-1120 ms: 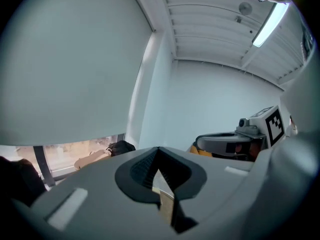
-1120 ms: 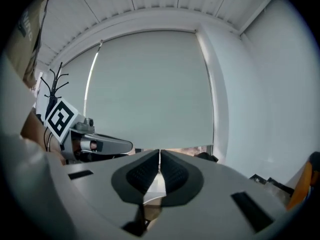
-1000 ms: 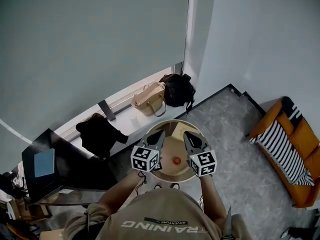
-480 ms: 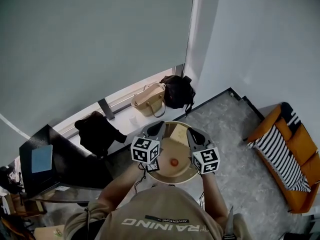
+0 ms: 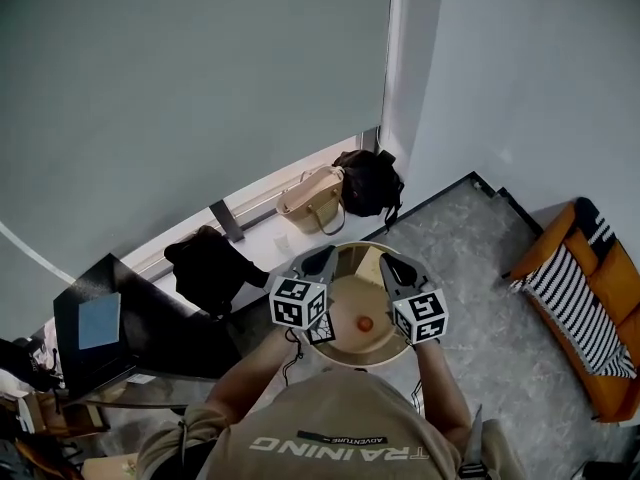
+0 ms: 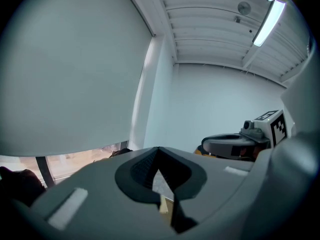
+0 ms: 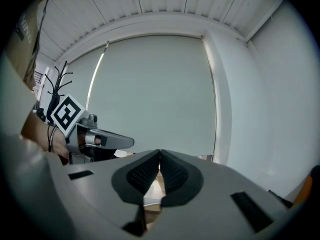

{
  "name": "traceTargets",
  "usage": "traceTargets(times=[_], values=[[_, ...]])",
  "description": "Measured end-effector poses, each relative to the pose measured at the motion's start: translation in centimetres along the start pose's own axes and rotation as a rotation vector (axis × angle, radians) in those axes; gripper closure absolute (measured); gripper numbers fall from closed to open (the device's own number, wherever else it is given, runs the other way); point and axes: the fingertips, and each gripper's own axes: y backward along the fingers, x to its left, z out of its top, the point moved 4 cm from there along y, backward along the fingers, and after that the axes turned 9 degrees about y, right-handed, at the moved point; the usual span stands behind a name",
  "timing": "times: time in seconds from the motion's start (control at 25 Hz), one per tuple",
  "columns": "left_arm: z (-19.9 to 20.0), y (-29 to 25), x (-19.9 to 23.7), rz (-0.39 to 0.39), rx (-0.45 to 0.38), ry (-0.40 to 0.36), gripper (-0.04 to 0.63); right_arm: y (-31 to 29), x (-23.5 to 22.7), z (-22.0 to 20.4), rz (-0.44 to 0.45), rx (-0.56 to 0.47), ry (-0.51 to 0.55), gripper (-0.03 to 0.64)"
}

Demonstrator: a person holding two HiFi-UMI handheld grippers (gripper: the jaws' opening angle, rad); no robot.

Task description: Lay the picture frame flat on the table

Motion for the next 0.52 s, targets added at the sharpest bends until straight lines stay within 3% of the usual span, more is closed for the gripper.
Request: traceTargets(times=[0.52], values=[[-0.7, 0.2, 1.4, 0.020, 0.026, 0.001, 0.589, -0.7, 0.0, -0.3, 0.014, 0.015, 0.028, 0.609]])
